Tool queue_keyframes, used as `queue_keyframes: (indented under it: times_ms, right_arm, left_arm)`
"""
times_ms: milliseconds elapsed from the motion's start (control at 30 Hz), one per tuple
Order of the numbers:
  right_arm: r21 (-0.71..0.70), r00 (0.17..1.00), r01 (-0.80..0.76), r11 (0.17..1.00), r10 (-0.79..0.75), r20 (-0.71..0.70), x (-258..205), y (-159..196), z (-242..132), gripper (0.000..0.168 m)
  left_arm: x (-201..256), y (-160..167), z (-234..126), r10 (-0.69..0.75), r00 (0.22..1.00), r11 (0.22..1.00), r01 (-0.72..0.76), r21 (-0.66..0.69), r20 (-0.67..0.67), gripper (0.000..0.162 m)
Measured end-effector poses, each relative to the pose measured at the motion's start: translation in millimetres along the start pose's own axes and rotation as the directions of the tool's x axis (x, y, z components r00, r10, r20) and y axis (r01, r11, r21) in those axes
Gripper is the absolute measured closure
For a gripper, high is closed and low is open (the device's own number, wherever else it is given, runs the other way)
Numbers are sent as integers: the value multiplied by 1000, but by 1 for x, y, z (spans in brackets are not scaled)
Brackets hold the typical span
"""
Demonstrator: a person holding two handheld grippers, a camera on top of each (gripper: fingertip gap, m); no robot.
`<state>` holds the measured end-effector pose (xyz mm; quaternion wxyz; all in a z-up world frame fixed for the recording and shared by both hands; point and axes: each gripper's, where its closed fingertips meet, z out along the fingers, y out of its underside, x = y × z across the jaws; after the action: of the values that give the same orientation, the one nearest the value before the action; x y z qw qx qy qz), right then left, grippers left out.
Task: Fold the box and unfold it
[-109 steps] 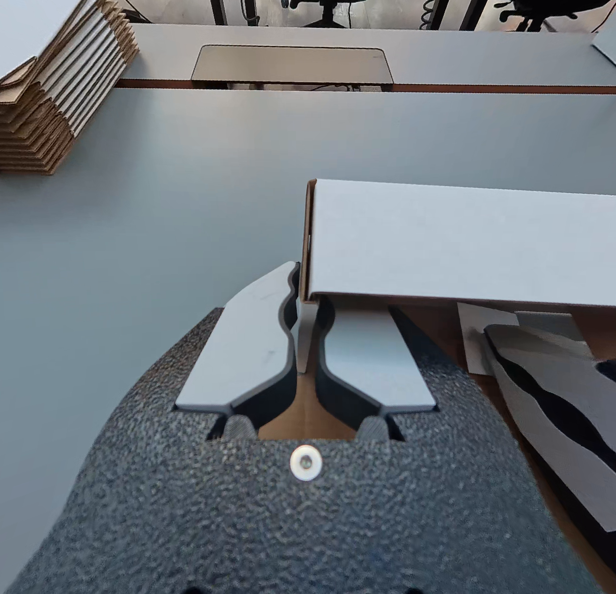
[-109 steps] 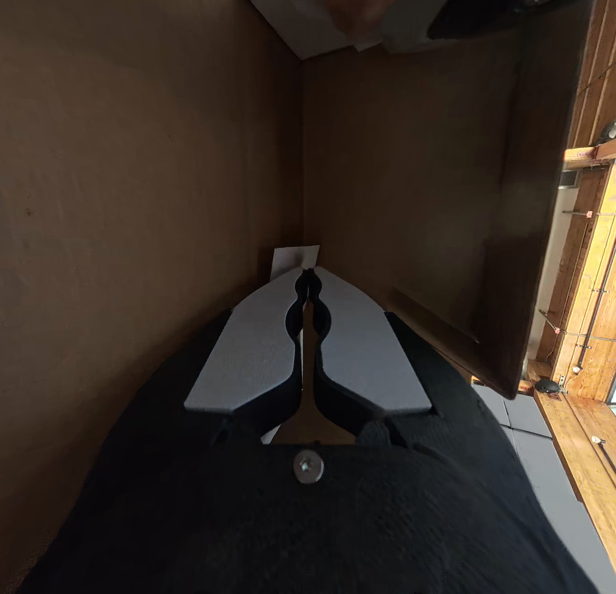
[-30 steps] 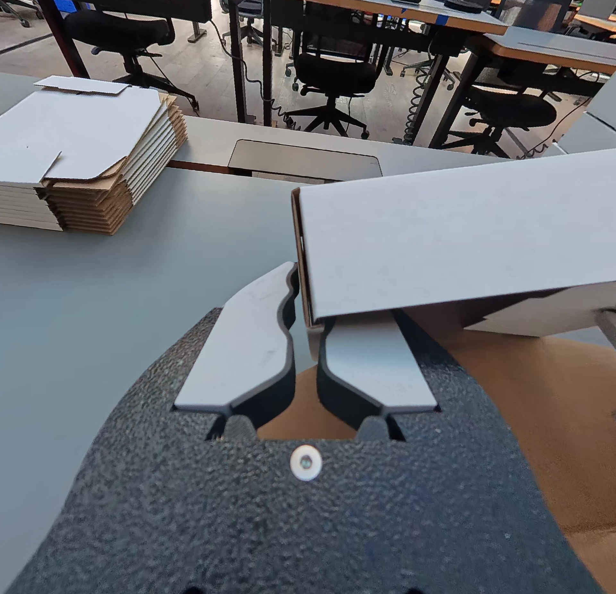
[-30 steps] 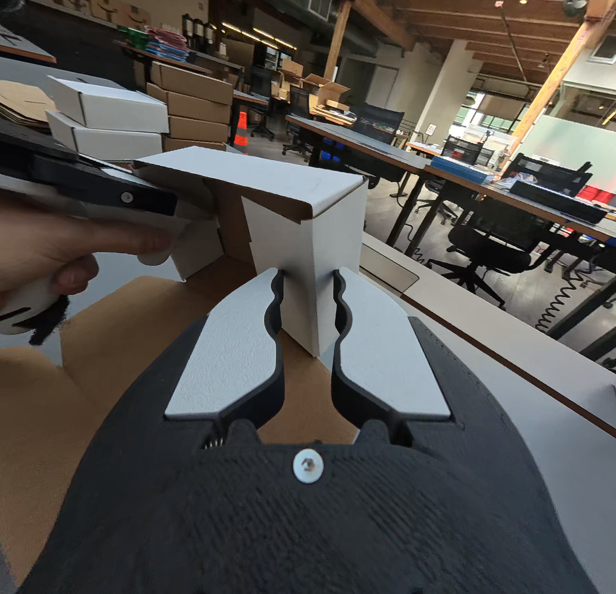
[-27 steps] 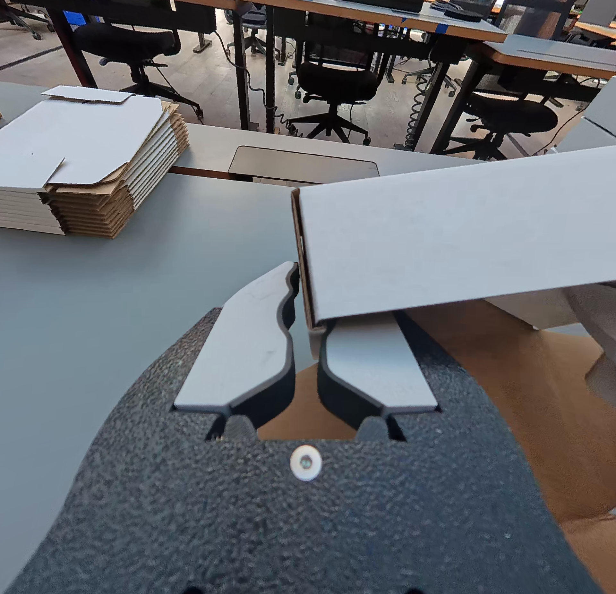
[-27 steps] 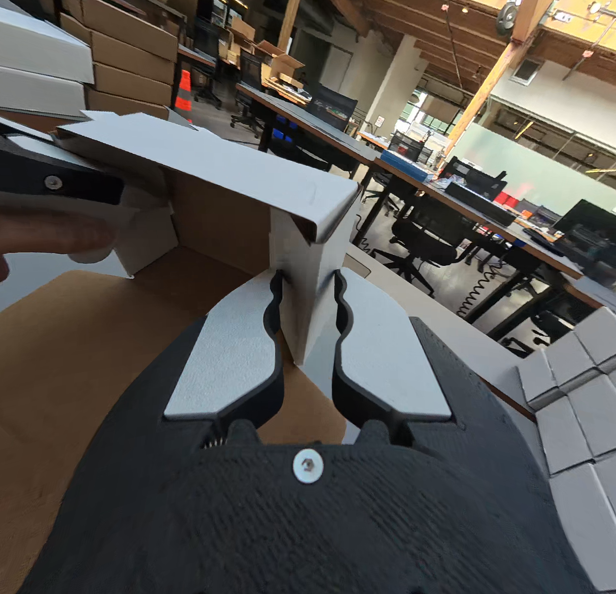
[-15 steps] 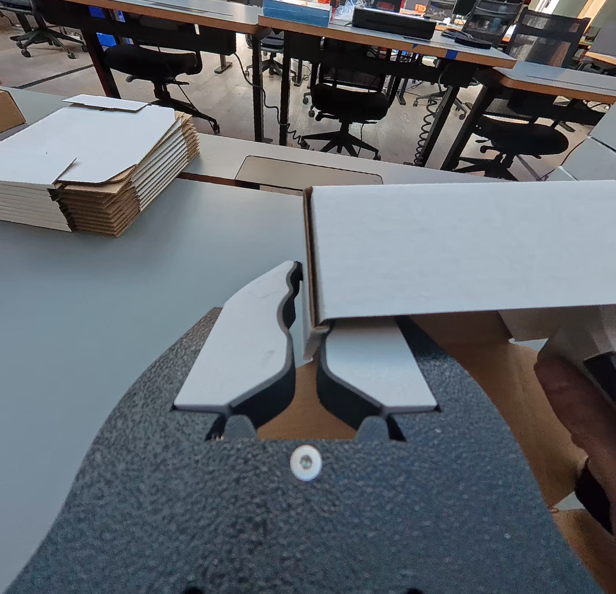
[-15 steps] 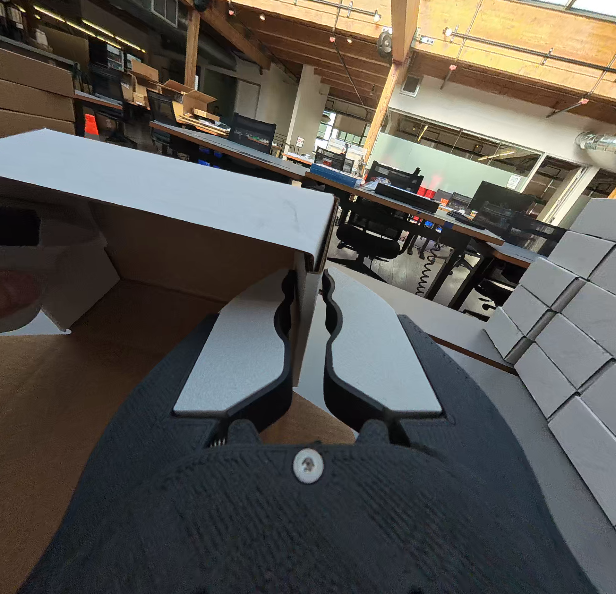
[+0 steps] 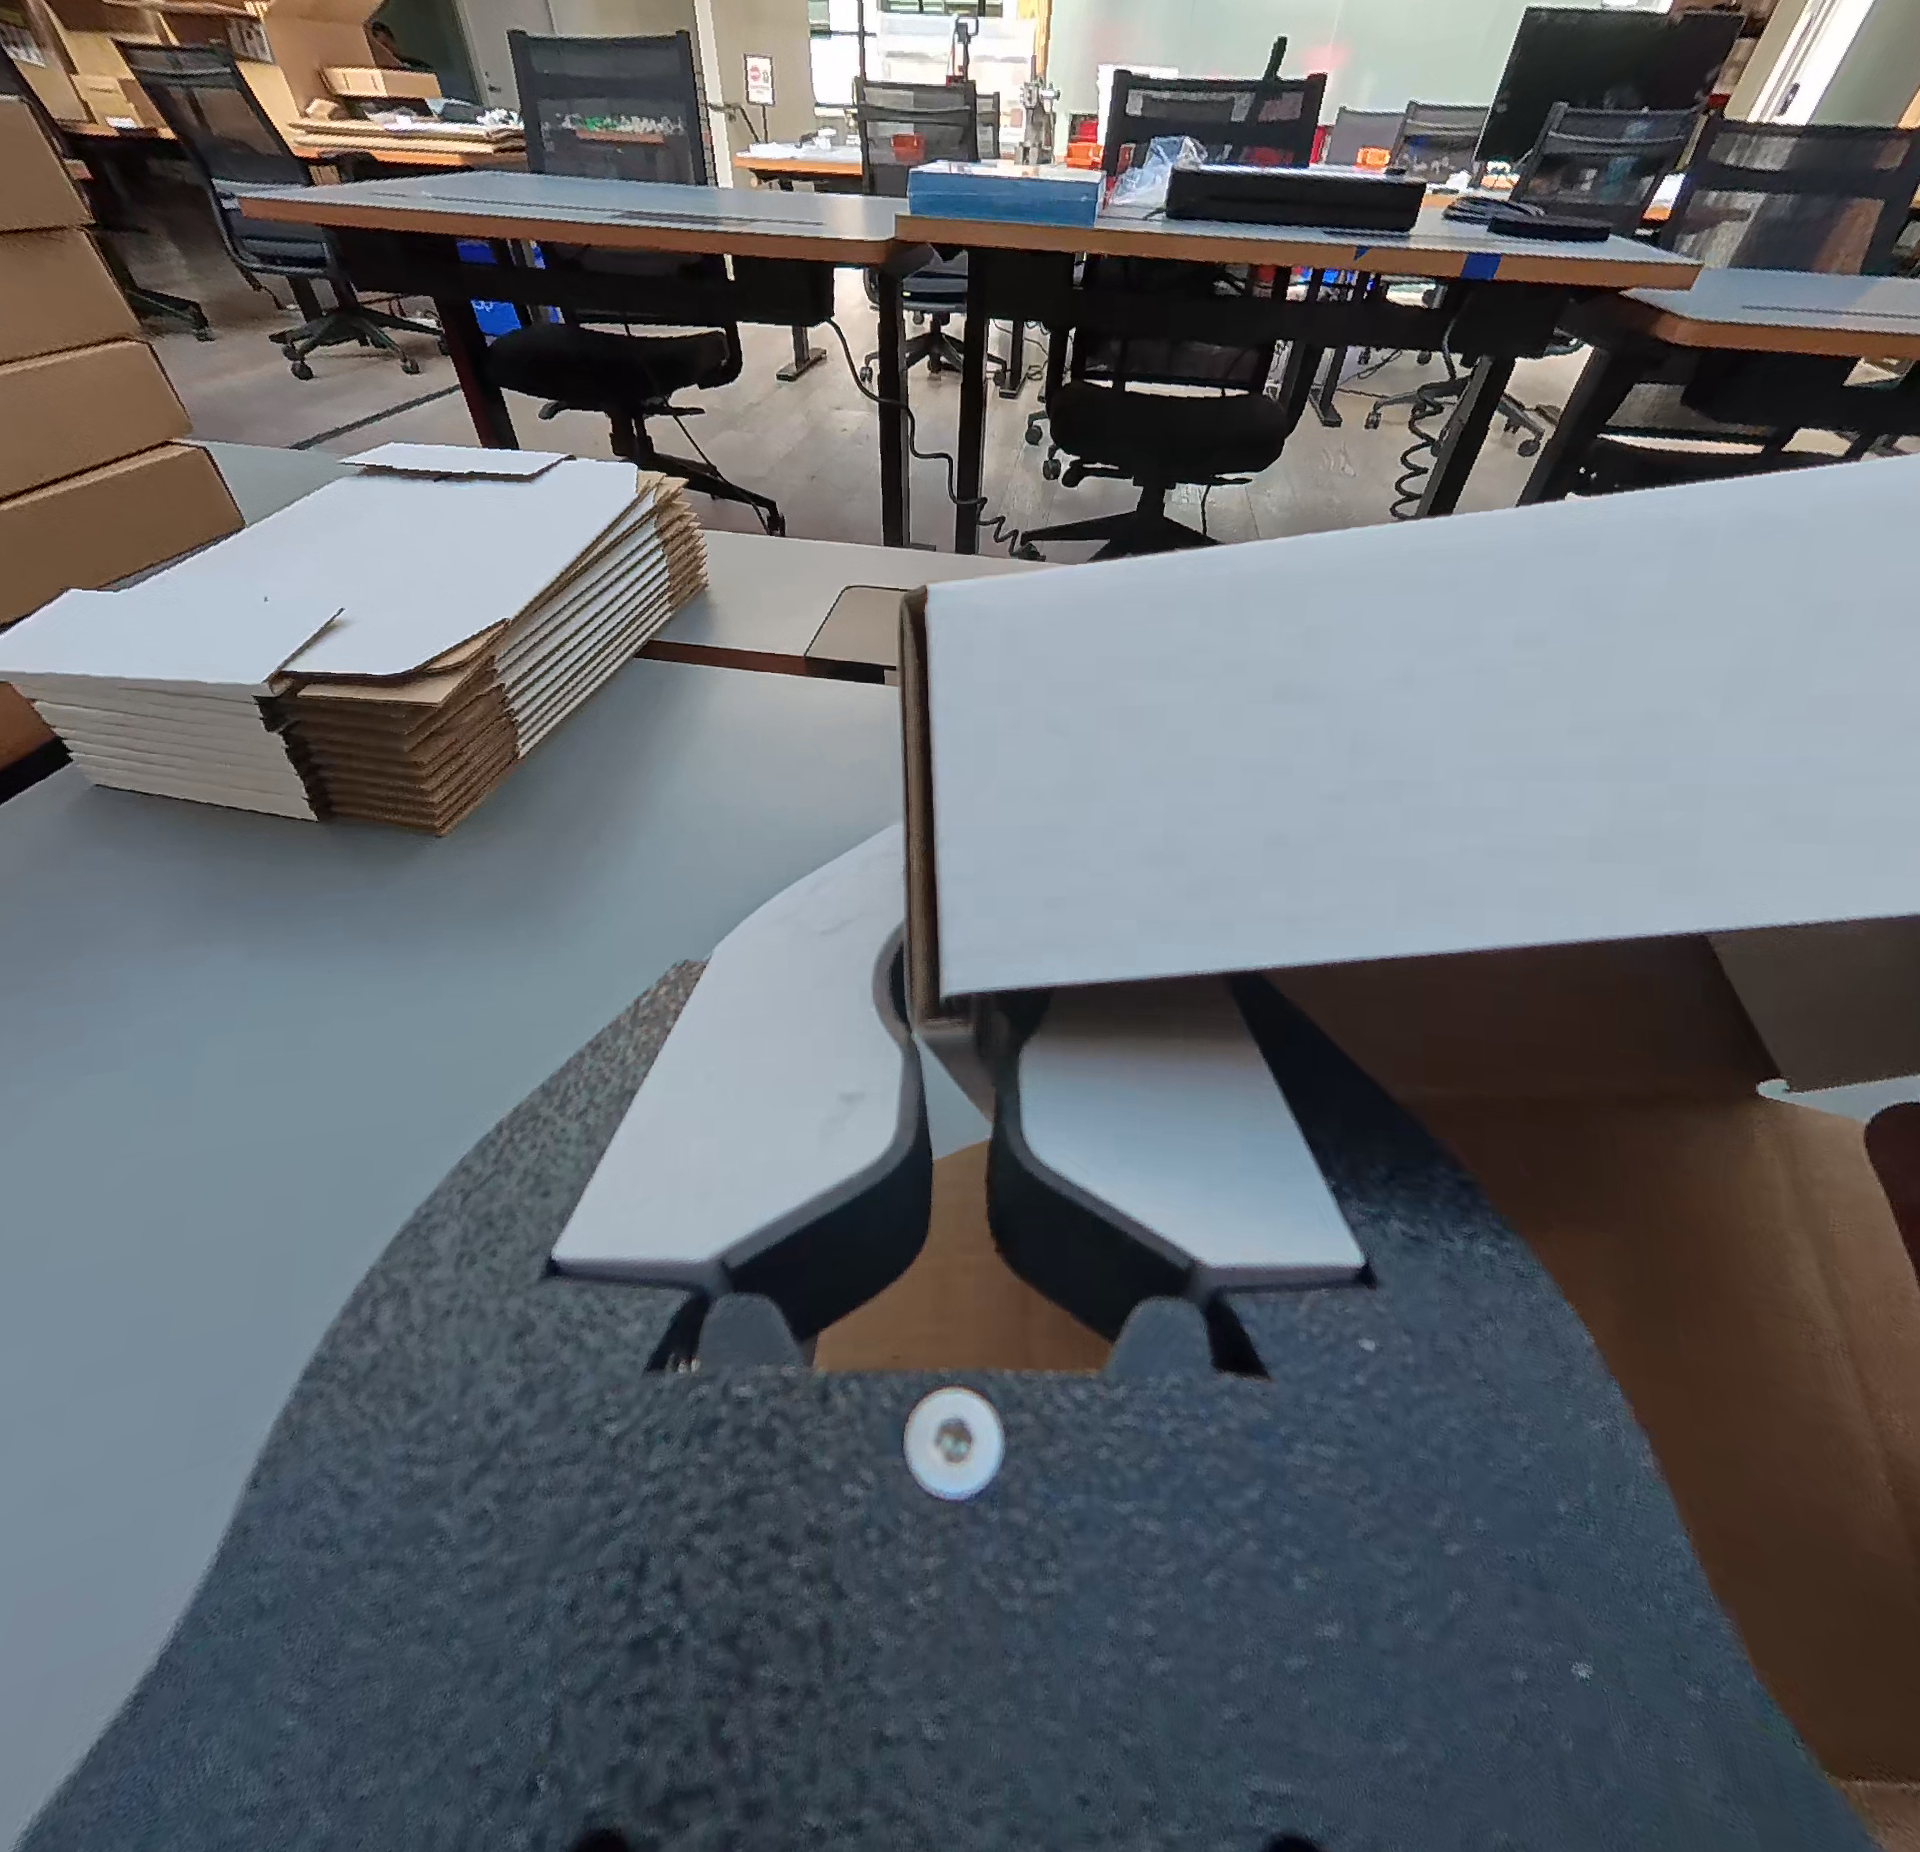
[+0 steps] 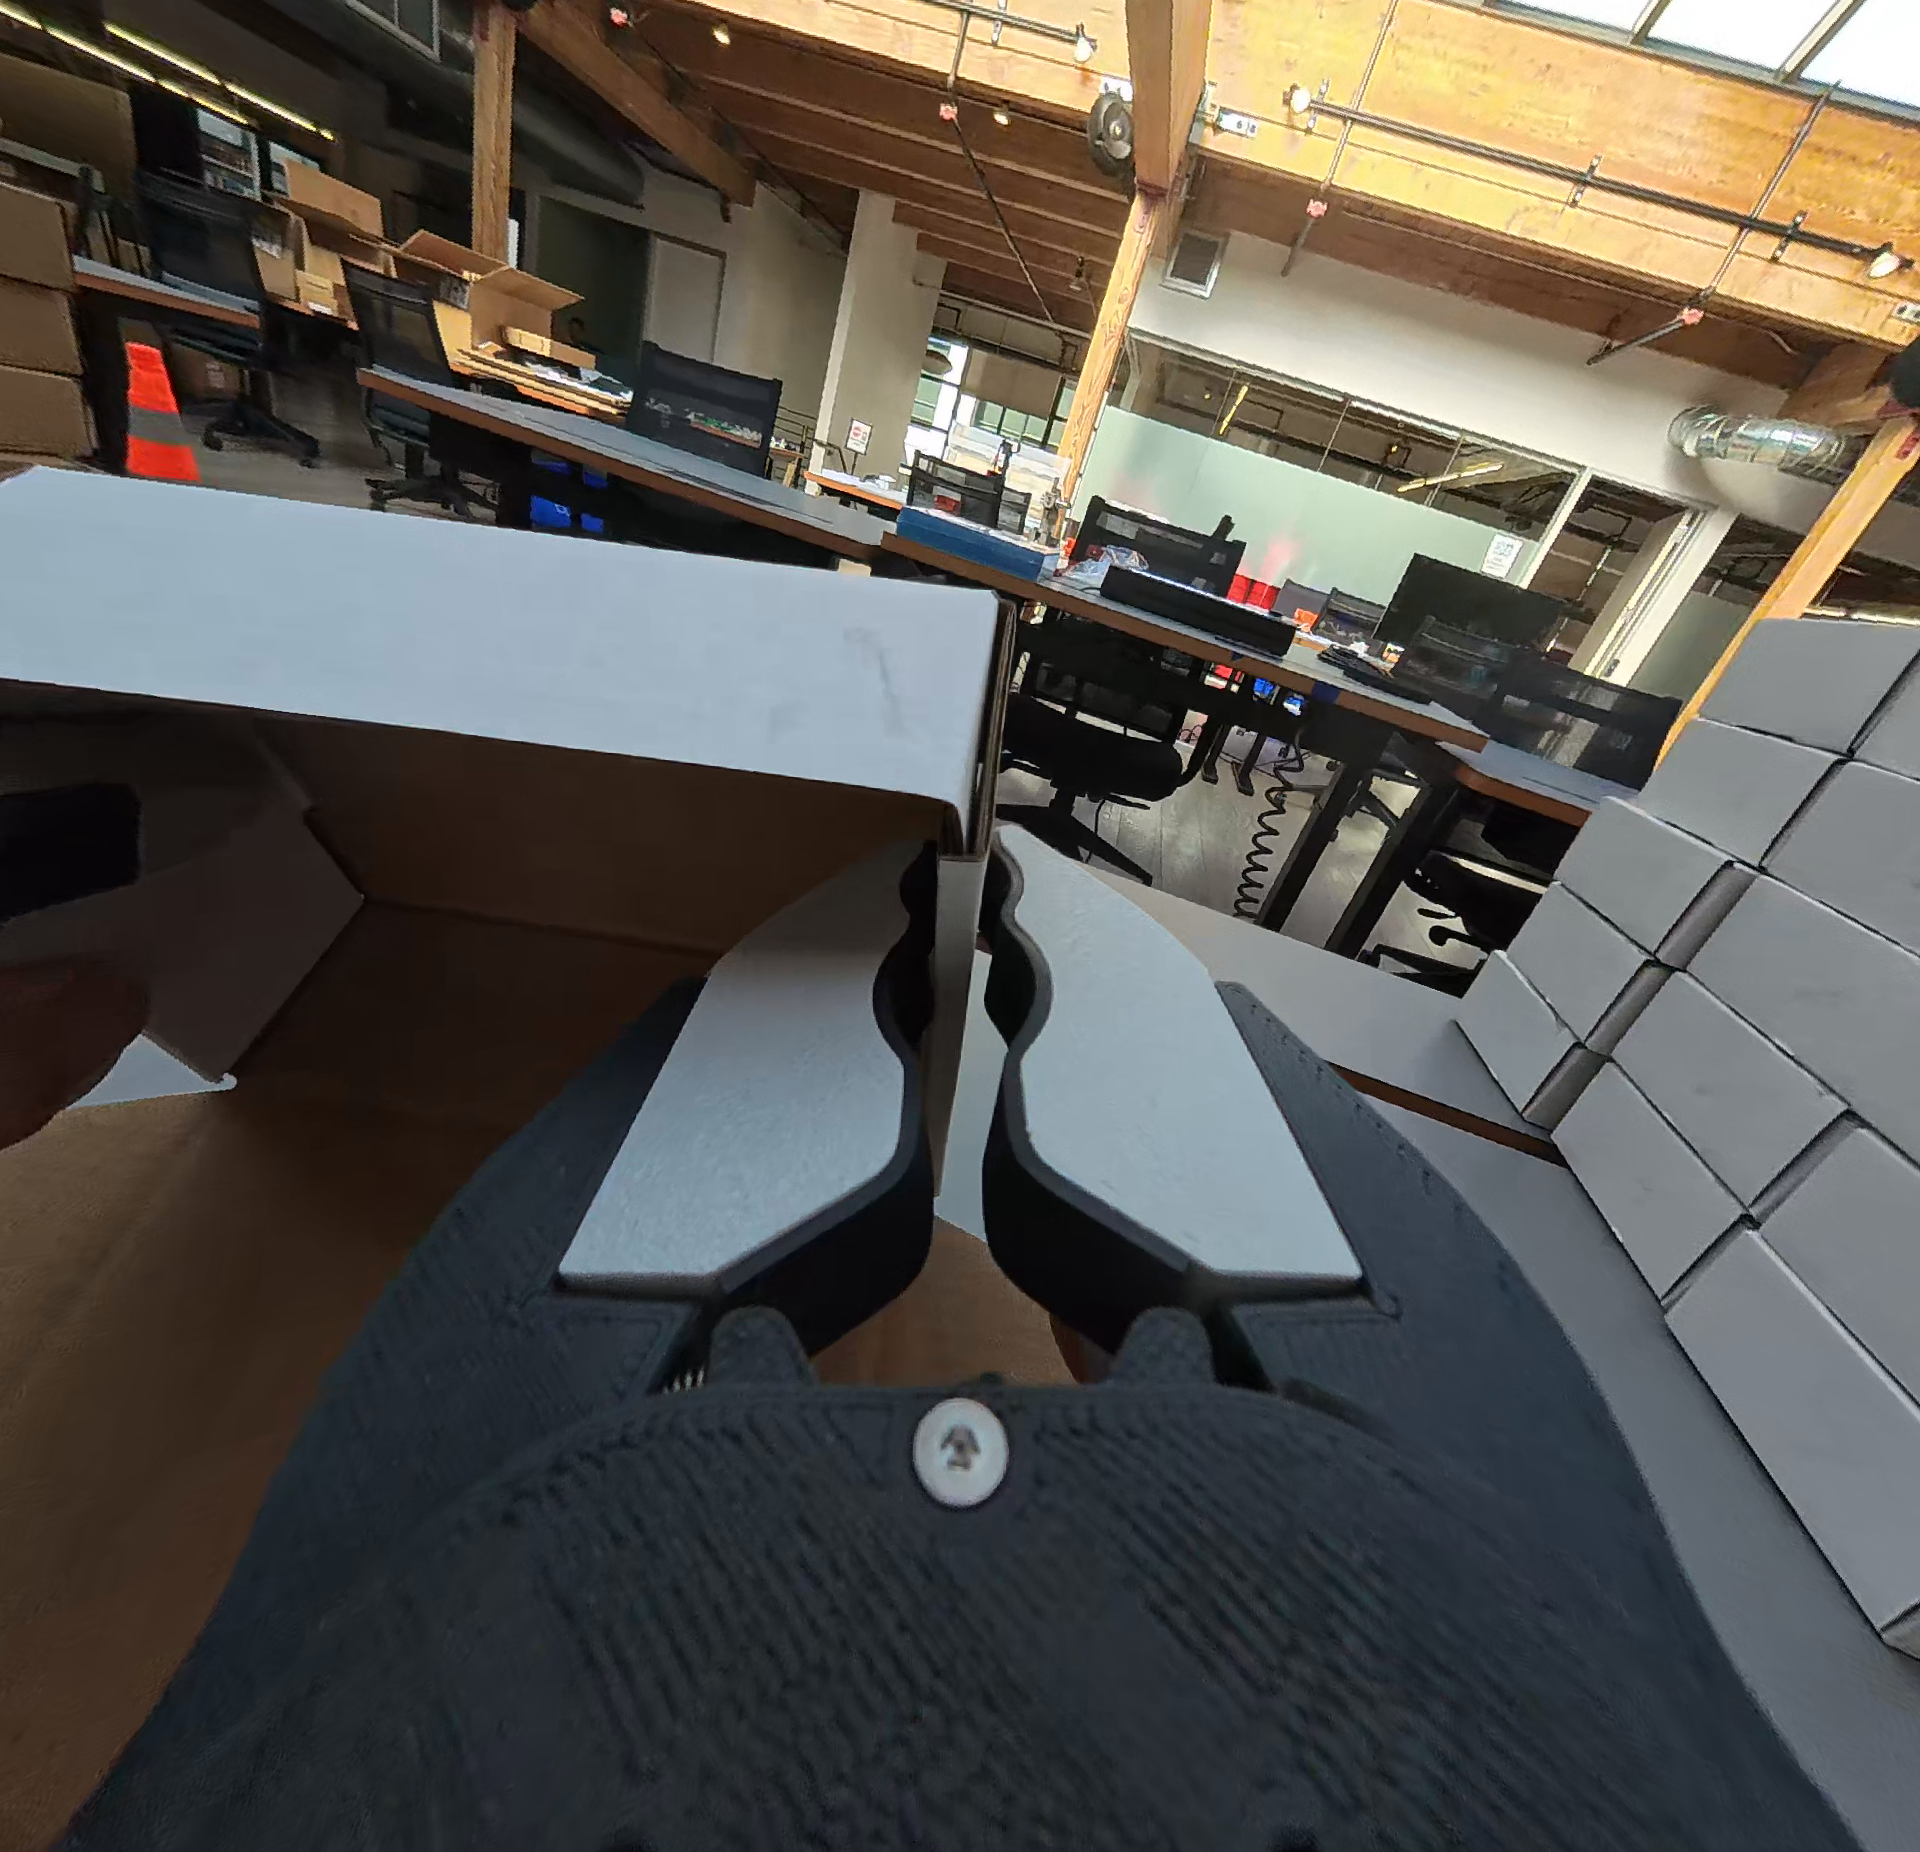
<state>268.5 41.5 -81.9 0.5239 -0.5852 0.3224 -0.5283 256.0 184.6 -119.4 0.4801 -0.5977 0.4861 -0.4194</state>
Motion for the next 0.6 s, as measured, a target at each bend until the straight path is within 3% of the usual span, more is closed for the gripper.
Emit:
queue_keyframes:
  times_ms: [200,267,367,467,600]
  right_arm:
    - [-12,1000,-27,1000,27,-6,1,-2,3,162]
    - [-72,998,-20,997,24,66,-5,5,5,159]
    - [-41,969,44,998,-33,247,-20,-10,-6,147]
    - [54,916,51,997,-69,396,-22,-36,-30,127]
    - [45,873,25,999,-43,486,7,-42,-52,106]
  left_arm:
    - [1,-4,3,-45,999,999,45,-21,-23,156]
    - [-3,-1,5,-41,999,998,40,-42,-29,157]
    - [-15,-7,13,-29,999,997,26,-69,-34,157]
    - [-32,-24,24,54,998,993,-58,-107,-36,156]
    - [-32,-51,37,316,937,922,-340,-187,-149,156]
